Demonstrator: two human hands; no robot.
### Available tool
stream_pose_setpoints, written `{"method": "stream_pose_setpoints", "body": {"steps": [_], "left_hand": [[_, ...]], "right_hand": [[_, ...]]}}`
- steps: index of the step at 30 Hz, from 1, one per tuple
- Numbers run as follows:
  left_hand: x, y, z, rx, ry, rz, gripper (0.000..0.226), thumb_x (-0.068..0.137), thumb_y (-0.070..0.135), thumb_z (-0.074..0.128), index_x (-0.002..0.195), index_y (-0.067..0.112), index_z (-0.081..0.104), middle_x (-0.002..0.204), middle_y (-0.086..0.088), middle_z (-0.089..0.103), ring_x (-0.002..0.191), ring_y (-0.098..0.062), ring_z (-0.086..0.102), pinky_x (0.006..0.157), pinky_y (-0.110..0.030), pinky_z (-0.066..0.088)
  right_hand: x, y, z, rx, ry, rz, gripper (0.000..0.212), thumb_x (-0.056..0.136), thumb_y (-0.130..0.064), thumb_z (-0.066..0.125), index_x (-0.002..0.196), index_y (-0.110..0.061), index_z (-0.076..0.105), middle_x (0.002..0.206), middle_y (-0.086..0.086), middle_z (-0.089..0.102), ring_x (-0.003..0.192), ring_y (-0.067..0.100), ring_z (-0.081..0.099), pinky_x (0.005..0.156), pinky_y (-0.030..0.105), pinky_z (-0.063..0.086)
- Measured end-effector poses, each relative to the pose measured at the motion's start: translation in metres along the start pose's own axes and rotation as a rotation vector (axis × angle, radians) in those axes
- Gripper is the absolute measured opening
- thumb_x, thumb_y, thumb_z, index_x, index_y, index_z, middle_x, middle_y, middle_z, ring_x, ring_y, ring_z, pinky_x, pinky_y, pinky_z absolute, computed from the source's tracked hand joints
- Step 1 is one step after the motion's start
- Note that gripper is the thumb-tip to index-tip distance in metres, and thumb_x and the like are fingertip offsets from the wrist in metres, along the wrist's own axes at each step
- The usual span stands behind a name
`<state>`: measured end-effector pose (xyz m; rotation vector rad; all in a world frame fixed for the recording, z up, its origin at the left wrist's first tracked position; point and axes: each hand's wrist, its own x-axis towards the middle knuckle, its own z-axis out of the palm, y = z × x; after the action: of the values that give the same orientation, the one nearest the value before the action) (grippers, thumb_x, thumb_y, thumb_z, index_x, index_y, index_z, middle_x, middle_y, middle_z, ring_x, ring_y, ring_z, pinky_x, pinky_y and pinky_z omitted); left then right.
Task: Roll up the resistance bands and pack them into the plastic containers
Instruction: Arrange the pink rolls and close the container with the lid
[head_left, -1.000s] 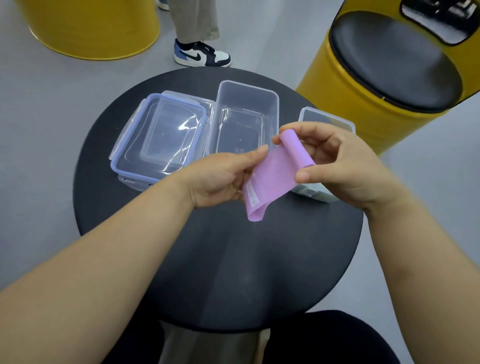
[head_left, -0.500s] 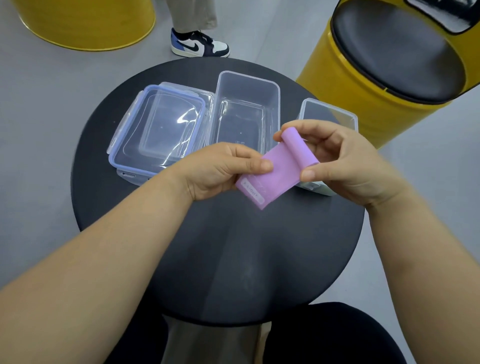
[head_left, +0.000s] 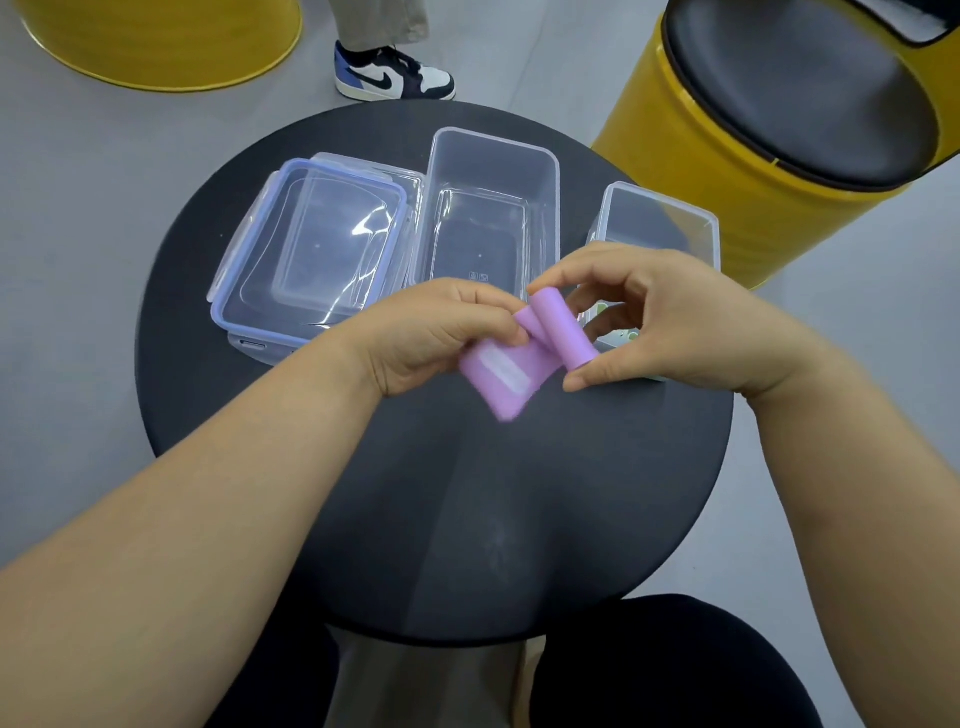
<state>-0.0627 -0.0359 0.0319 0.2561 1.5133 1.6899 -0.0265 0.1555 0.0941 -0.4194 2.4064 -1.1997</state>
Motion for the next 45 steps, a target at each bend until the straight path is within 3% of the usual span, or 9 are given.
{"method": "stream_pose_setpoints", "body": {"steps": [3, 7, 21, 27, 30, 34, 38, 41, 45], "left_hand": [[-0.001, 0.001, 0.001, -0.033, 0.013, 0.017, 0.016, 0.069, 0.020, 0.062, 0.081, 0.011, 0.069, 0.081, 0.000, 0.070, 0.083, -0.014, 0.066, 0.084, -0.031, 0.054], [-0.002, 0.002, 0.004, 0.096, 0.045, 0.034, 0.028, 0.072, 0.037, 0.073, 0.084, 0.011, 0.071, 0.088, -0.006, 0.071, 0.087, -0.016, 0.065, 0.089, -0.032, 0.050], [0.000, -0.003, 0.004, 0.066, -0.100, -0.053, 0.017, 0.066, 0.014, 0.079, 0.082, 0.013, 0.076, 0.083, -0.003, 0.072, 0.075, -0.012, 0.066, 0.071, -0.019, 0.053], [-0.003, -0.005, 0.009, 0.074, -0.077, -0.036, 0.015, 0.068, 0.031, 0.073, 0.078, 0.021, 0.077, 0.090, -0.001, 0.072, 0.091, -0.011, 0.064, 0.087, -0.018, 0.048], [-0.002, -0.005, 0.011, 0.081, 0.028, -0.026, 0.023, 0.061, 0.036, 0.069, 0.075, 0.019, 0.076, 0.083, -0.001, 0.072, 0.083, -0.006, 0.064, 0.082, -0.017, 0.050], [0.000, -0.004, 0.011, 0.012, 0.129, 0.014, 0.022, 0.062, 0.036, 0.076, 0.075, 0.019, 0.077, 0.085, -0.002, 0.073, 0.083, -0.015, 0.065, 0.087, -0.031, 0.050], [0.002, -0.003, 0.012, -0.073, 0.241, 0.089, 0.031, 0.060, 0.040, 0.070, 0.081, 0.019, 0.077, 0.092, -0.005, 0.073, 0.090, -0.020, 0.066, 0.094, -0.041, 0.049], [0.003, -0.003, 0.015, -0.123, 0.246, 0.136, 0.029, 0.070, 0.034, 0.072, 0.091, 0.016, 0.076, 0.101, -0.008, 0.073, 0.098, -0.024, 0.066, 0.093, -0.037, 0.050], [0.004, -0.003, 0.019, -0.178, 0.268, 0.181, 0.026, 0.067, 0.029, 0.068, 0.088, 0.016, 0.075, 0.091, -0.001, 0.074, 0.086, -0.014, 0.067, 0.085, -0.029, 0.052]], "right_hand": [[0.002, 0.002, 0.001, -0.055, -0.008, -0.018, 0.055, 0.063, -0.012, 0.085, 0.110, -0.028, 0.062, 0.106, -0.005, 0.057, 0.091, 0.012, 0.060, 0.079, 0.022, 0.054], [0.003, 0.005, 0.001, -0.078, -0.031, -0.026, 0.056, 0.064, -0.013, 0.085, 0.111, -0.031, 0.061, 0.103, -0.004, 0.056, 0.088, 0.014, 0.059, 0.079, 0.023, 0.053], [0.002, 0.004, -0.007, -0.068, -0.139, 0.061, 0.062, 0.059, -0.009, 0.085, 0.113, -0.029, 0.061, 0.103, -0.006, 0.058, 0.093, 0.016, 0.061, 0.086, 0.034, 0.054], [0.002, 0.003, -0.004, -0.157, -0.149, 0.053, 0.063, 0.063, -0.006, 0.084, 0.112, -0.035, 0.058, 0.101, -0.010, 0.057, 0.086, 0.009, 0.060, 0.082, 0.026, 0.054], [0.002, 0.003, -0.003, -0.169, -0.115, 0.048, 0.066, 0.065, -0.006, 0.084, 0.113, -0.041, 0.055, 0.104, -0.006, 0.057, 0.086, 0.011, 0.060, 0.082, 0.025, 0.053], [-0.004, 0.006, 0.002, 0.058, 0.034, 0.073, 0.072, 0.063, -0.015, 0.084, 0.122, -0.040, 0.049, 0.104, -0.005, 0.060, 0.087, 0.017, 0.062, 0.082, 0.022, 0.053], [-0.006, 0.012, 0.027, 0.327, 0.414, 0.107, 0.038, 0.071, -0.038, 0.074, 0.106, -0.029, 0.061, 0.089, -0.007, 0.066, 0.083, 0.009, 0.065, 0.085, 0.026, 0.052], [0.001, 0.012, 0.046, 0.425, 0.600, 0.134, 0.018, 0.080, -0.029, 0.068, 0.096, -0.024, 0.062, 0.078, -0.005, 0.065, 0.071, 0.001, 0.064, 0.075, 0.018, 0.051], [0.009, 0.012, 0.053, 0.444, 0.728, 0.096, 0.009, 0.083, -0.017, 0.069, 0.087, -0.024, 0.066, 0.074, -0.009, 0.066, 0.072, 0.001, 0.061, 0.070, 0.016, 0.050]]}}
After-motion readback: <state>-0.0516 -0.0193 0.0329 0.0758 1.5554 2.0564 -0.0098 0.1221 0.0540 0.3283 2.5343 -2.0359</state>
